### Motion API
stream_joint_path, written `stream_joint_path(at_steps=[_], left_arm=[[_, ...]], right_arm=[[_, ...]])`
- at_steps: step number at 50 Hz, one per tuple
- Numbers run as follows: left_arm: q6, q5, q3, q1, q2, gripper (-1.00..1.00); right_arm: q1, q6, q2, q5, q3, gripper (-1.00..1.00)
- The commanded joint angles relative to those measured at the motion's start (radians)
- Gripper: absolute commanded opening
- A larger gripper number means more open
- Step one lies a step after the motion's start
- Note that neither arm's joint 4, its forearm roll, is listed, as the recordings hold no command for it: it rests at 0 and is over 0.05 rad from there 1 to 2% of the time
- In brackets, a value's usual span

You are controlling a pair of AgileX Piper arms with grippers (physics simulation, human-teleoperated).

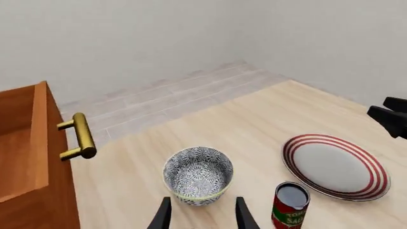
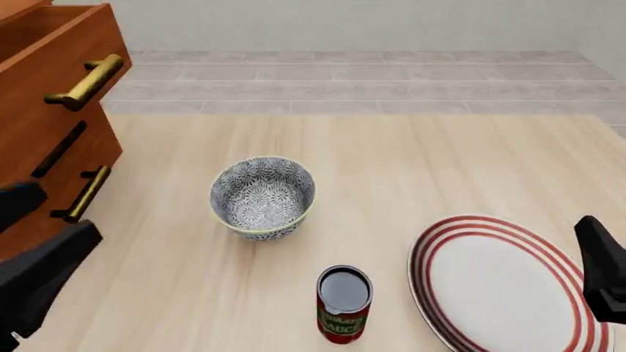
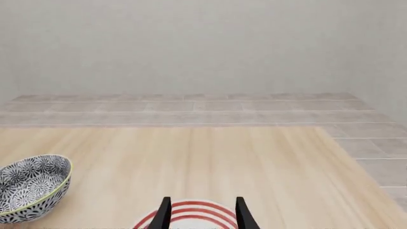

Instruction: Put the ketchup in the top drawer of the cabinet.

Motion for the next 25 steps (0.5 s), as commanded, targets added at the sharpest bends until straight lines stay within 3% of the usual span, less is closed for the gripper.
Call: stream_joint_path(at_steps=[1,8,17,21,25], left_arm=[[0.016,-0.174,0.043,-0.14,0.22,1.0],[0.016,-0.424,0.092,-0.209,0.482,1.0],[0.021,-0.563,0.116,-0.278,0.645,1.0],[0.007,-0.669,0.136,-0.312,0.785,1.0],[0.006,-0.698,0.146,-0.331,0.803,1.0]], right_arm=[[0.0,-0.005,-0.004,0.01,0.0,1.0],[-0.006,-0.011,-0.005,0.015,0.0,1.0],[-0.007,-0.016,-0.005,0.018,0.0,1.0],[-0.006,-0.019,-0.005,0.02,0.0,1.0],[-0.005,-0.021,-0.005,0.02,0.0,1.0]])
